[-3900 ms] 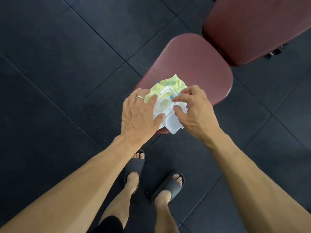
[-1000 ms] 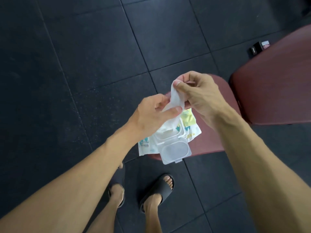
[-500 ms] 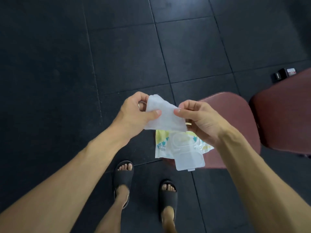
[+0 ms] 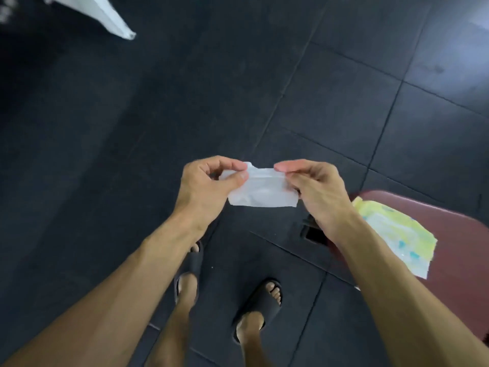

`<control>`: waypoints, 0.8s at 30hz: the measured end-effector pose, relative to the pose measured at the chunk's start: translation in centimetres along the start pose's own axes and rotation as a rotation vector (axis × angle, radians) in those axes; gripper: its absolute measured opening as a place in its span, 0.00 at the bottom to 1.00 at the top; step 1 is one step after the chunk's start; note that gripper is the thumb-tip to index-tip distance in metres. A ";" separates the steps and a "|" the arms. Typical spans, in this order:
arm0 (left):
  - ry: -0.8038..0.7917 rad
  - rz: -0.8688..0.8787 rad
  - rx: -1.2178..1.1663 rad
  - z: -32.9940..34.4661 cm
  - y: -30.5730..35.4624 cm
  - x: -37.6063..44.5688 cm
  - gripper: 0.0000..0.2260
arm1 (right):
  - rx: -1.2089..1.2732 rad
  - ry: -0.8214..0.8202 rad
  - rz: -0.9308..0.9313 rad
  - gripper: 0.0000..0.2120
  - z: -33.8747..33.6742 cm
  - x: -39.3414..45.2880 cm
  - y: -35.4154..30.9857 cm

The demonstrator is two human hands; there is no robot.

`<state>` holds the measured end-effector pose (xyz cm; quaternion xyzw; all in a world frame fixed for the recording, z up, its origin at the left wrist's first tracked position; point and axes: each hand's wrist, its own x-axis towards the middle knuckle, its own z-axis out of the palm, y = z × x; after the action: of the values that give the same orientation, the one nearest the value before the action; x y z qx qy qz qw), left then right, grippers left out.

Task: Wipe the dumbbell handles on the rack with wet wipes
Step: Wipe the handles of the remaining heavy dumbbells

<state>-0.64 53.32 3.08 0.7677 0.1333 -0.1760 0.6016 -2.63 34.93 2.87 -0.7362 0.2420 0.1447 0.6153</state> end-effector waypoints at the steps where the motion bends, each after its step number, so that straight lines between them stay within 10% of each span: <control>1: 0.042 -0.013 -0.020 -2.3 -0.4 -0.6 0.10 | -0.050 -0.057 -0.004 0.13 2.0 -0.4 -0.7; 6: 0.015 -0.098 0.129 -15.2 -2.3 -3.3 0.17 | -0.603 -0.326 -0.202 0.22 13.3 -2.6 -5.0; 13: 0.140 -0.131 0.333 -35.1 -5.7 -7.5 0.06 | -0.647 -0.502 -0.277 0.03 32.8 -6.0 -10.9; 24: 0.357 -0.254 -0.382 -59.4 -13.5 -12.8 0.08 | -0.373 -0.861 -0.084 0.07 61.6 -11.3 -14.1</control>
<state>-11.29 114.35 9.49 0.6364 0.3630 -0.0836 0.6754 0.64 98.82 8.03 -0.7164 -0.0954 0.4526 0.5224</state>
